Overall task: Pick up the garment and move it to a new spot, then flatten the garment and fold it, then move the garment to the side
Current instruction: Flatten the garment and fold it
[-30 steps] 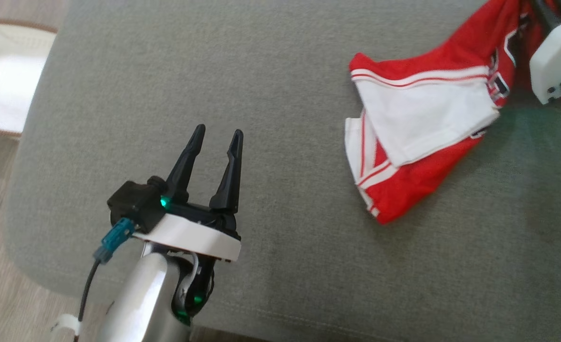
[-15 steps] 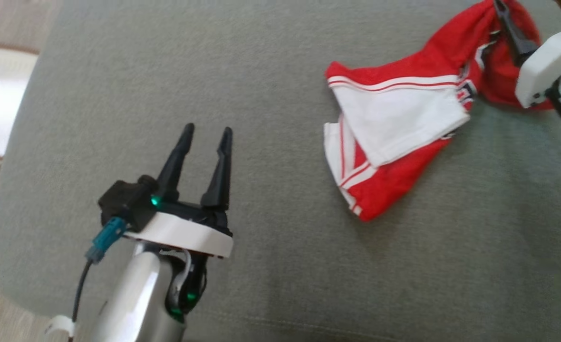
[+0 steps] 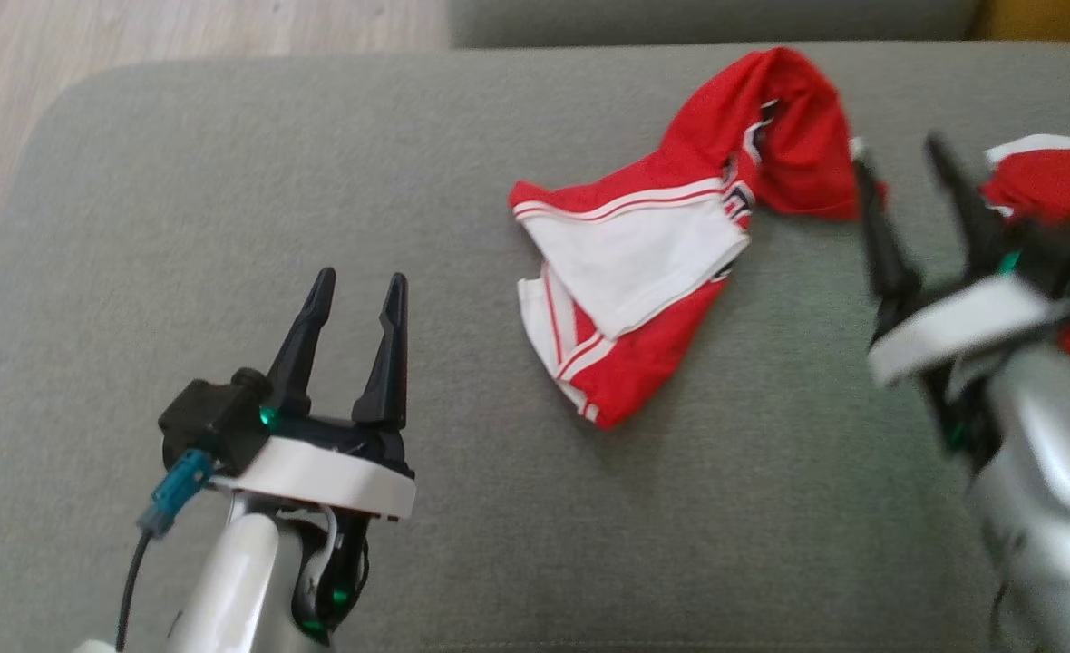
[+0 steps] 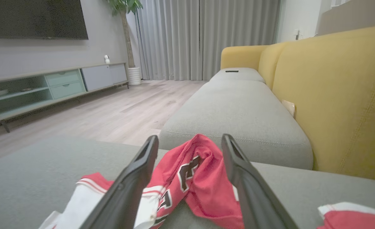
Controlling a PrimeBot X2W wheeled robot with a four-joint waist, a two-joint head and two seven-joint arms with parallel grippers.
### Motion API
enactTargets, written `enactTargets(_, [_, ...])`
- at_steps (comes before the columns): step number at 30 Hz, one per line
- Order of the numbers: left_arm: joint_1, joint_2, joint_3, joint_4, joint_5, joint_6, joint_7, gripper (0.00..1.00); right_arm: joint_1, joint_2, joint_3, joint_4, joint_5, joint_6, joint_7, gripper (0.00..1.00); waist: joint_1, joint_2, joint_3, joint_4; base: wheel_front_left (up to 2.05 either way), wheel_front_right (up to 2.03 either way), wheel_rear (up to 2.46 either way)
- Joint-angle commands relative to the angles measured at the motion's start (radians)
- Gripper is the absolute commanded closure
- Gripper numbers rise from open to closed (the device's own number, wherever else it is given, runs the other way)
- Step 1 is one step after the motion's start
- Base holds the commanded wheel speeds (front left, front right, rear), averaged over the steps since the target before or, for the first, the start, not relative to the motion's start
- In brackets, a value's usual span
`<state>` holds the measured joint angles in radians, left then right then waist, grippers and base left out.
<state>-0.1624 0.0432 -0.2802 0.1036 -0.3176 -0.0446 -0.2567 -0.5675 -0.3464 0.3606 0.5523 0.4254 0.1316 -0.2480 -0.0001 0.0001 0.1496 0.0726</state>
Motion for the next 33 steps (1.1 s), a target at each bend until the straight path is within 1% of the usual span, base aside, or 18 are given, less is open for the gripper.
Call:
enactTargets(1, [-0.018,0.007,0.038,-0.040,0.013,-0.001,-0.005,0.00,0.068,0.039,-0.030,-0.071,-0.026,-0.001,-0.012,0.00,0.0001,-0.0001,-0.034,-0.034,0.00,0.00,0.00])
enactTargets(4, [-0.005,0.007,0.042,-0.040,0.018,-0.005,-0.005,0.00,0.199,0.113,-0.113,-0.146,-0.063,-0.001,-0.013,0.00,0.0001,-0.0001,-0.049,-0.050,0.00,0.00,0.00])
enactTargets(5, [0.002,0.007,0.044,-0.039,0.021,-0.008,-0.005,0.00,0.278,0.162,-0.160,-0.190,-0.089,-0.001,-0.013,0.00,0.0001,-0.0001,-0.055,-0.062,0.00,0.00,0.00])
enactTargets(6, [0.005,0.007,0.044,-0.038,0.023,-0.010,-0.005,0.00,0.313,0.186,-0.179,-0.207,-0.099,-0.001,-0.013,0.00,0.0001,-0.0001,-0.056,-0.067,0.00,0.00,0.00])
enactTargets(8, [0.008,0.007,0.042,-0.030,0.028,-0.014,-0.005,0.00,0.367,0.221,-0.203,-0.230,-0.125,-0.001,-0.013,0.00,0.0001,-0.0001,-0.055,-0.078,0.00,0.00,0.00])
enactTargets(11, [0.002,0.007,0.037,-0.020,0.034,-0.019,-0.005,0.00,0.402,0.250,-0.224,-0.261,-0.147,-0.001,-0.014,0.00,0.0001,-0.0001,-0.046,-0.097,0.00,0.00,0.00])
enactTargets(16, [-0.032,0.007,0.027,-0.005,0.048,-0.026,-0.005,0.00,0.393,0.263,-0.233,-0.303,-0.162,-0.001,-0.006,0.00,0.0001,-0.0001,-0.021,-0.128,0.00,0.00,0.00])
enactTargets(20, [-0.095,0.007,-0.029,0.062,0.096,-0.043,-0.005,0.00,0.385,0.265,-0.248,-0.327,-0.175,-0.001,0.009,0.00,0.0001,-0.0001,0.012,-0.159,0.00,0.00,0.00])
enactTargets(24, [-0.190,0.010,-0.101,0.219,0.176,-0.054,-0.005,0.00,0.384,0.268,-0.250,-0.338,-0.179,-0.001,0.018,0.00,0.0001,-0.0001,0.049,-0.192,0.00,0.00,0.00])
enactTargets(28, [-0.297,0.042,-0.174,0.417,0.282,-0.054,0.023,0.00,0.379,0.273,-0.252,-0.342,-0.175,-0.001,0.017,0.00,0.0001,-0.0001,0.077,-0.228,0.00,0.00,0.00])
enactTargets(30, [-0.339,0.055,-0.196,0.491,0.319,-0.046,0.036,0.00,0.376,0.275,-0.258,-0.342,-0.172,-0.001,0.015,0.00,0.0001,-0.0001,0.086,-0.239,0.00,0.00,0.00])
enactTargets(33, [-0.383,0.062,-0.213,0.576,0.362,-0.006,0.040,0.00,0.377,0.277,-0.270,-0.340,-0.166,-0.001,0.013,0.00,0.0001,-0.0001,0.091,-0.246,0.00,0.00,0.00])
